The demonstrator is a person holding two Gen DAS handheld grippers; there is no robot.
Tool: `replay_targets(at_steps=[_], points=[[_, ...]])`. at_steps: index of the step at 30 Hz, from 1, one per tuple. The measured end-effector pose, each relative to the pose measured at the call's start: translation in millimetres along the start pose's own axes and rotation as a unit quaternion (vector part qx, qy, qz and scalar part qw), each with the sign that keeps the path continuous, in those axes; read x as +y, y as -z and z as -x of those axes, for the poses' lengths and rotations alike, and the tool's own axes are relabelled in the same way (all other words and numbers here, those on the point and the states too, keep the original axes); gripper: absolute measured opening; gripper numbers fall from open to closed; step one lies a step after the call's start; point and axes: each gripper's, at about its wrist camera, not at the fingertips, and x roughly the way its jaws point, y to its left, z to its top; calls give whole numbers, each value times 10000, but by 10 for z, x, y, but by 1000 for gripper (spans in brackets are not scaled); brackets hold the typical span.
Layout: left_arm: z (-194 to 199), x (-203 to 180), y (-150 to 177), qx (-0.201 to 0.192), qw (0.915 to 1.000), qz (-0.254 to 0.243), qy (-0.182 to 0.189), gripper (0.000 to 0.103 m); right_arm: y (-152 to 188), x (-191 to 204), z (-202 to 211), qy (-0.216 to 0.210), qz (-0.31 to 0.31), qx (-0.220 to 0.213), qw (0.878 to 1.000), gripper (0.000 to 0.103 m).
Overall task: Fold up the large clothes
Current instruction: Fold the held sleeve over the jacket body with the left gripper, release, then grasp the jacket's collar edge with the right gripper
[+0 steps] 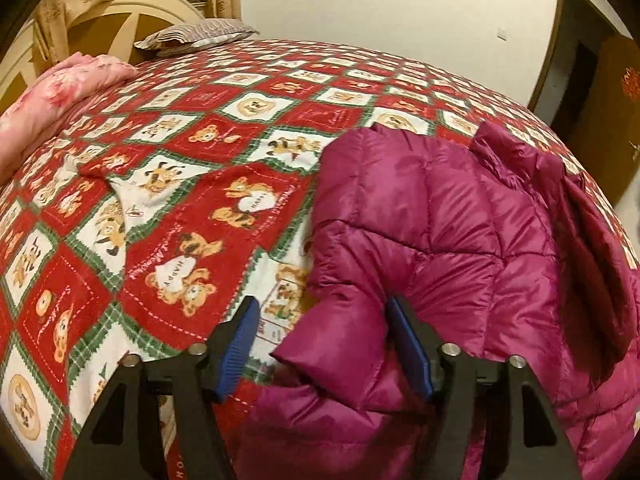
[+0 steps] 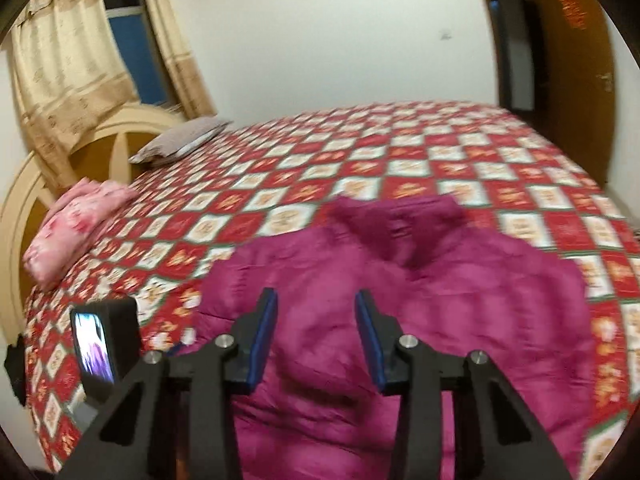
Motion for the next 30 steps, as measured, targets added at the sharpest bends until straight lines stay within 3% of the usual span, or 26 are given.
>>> replay_targets(at_steps=[4,8,12,16,17,19,23,26,28,30], points=[[-18,25,13,1,9999,126,91,74,32,145,-298,-115,83,408,9991,43],[-12,-2,22,-17,9999,83,67,75,169,-20,-421,754,481,754,9931,43],[-20,16,22,-6,9998,140,150,76,328,-369,-132,1452,827,747,9831,43],[-26,21,21,-8,9998,146,156,77,500,-956,158,2142,394,897,9719,45],[-27,18,21,-8,9998,147,156,77,573,-1189,261,2476,174,1012,9634,45],[-27,22,23,-8,9998,149,159,78,633,-1446,392,2716,-207,1192,9548,46],[-30,31,24,-8,9998,139,140,79,473,-1490,783,2508,-663,556,9642,45],[-32,31,25,-3,9998,160,155,81,220,-1229,738,1887,-500,152,9806,46],[-40,40,28,2,9997,170,167,82,175,-1149,570,1569,-466,212,9863,45],[-42,48,33,7,9997,182,191,83,246,-1113,299,1550,-417,452,9860,45]])
